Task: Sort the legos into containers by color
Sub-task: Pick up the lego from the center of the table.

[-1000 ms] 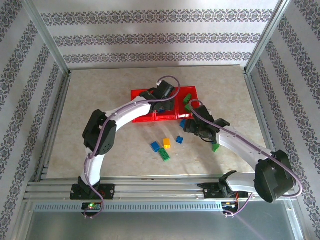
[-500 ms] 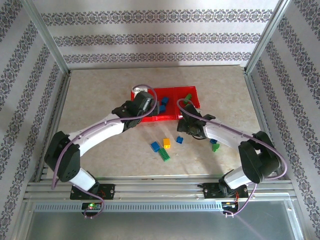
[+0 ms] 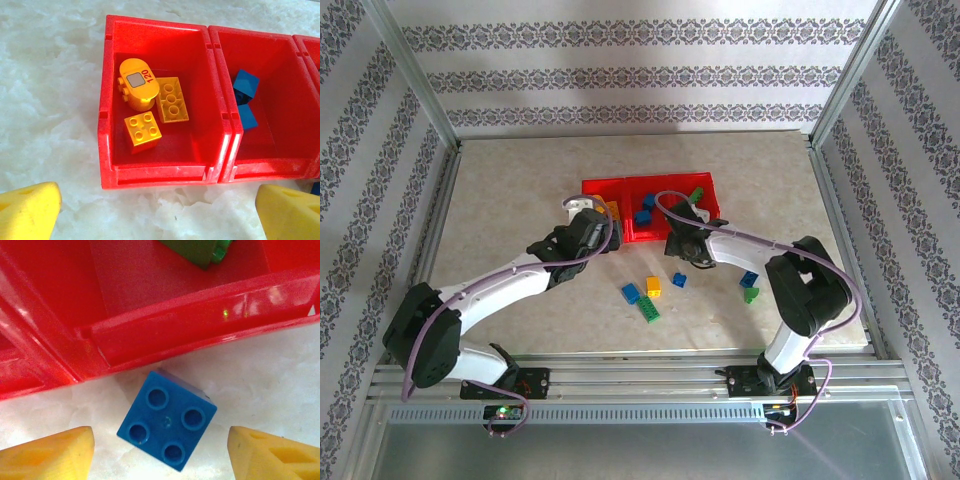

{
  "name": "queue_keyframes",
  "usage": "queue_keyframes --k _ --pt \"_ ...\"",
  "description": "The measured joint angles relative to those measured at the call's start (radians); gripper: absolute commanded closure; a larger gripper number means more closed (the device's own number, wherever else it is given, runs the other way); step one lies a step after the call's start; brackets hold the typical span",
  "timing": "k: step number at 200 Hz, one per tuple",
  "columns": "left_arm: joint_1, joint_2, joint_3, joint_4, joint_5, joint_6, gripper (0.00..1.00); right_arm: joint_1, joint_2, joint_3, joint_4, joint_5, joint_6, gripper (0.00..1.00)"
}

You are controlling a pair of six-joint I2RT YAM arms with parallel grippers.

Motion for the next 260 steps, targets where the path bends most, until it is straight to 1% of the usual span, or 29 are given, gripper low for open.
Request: queue_keyframes --k 29,55,99,124,184,260 --pt "0.005 0.0 -0.004 0.016 0.0 -0.011 0.0 -0.016 0.026 0.005 0.021 0.002 0.0 0.31" --pt "0.005 0.0 -0.018 0.021 0.001 -0.018 0.0 -0.027 0.033 0.011 0.036 0.005 0.0 0.35" --pt "0.007 0.0 -0.021 0.021 0.001 -0.022 0.0 -0.047 0.034 0.011 0.052 0.004 -0.004 0.44" --pt "0.012 0.0 -0.022 0.021 0.001 -0.024 0.0 -0.055 0.034 0.006 0.059 0.005 -0.003 0.48" --pt "0.018 0.0 -0.023 0.021 0.004 -0.034 0.0 -0.06 0.032 -0.053 0.067 0.005 -0.003 0.61" --pt "0.018 0.0 -0.03 0.021 0.004 -0.037 0.0 -0.059 -0.071 -0.077 0.051 0.016 -0.026 0.7"
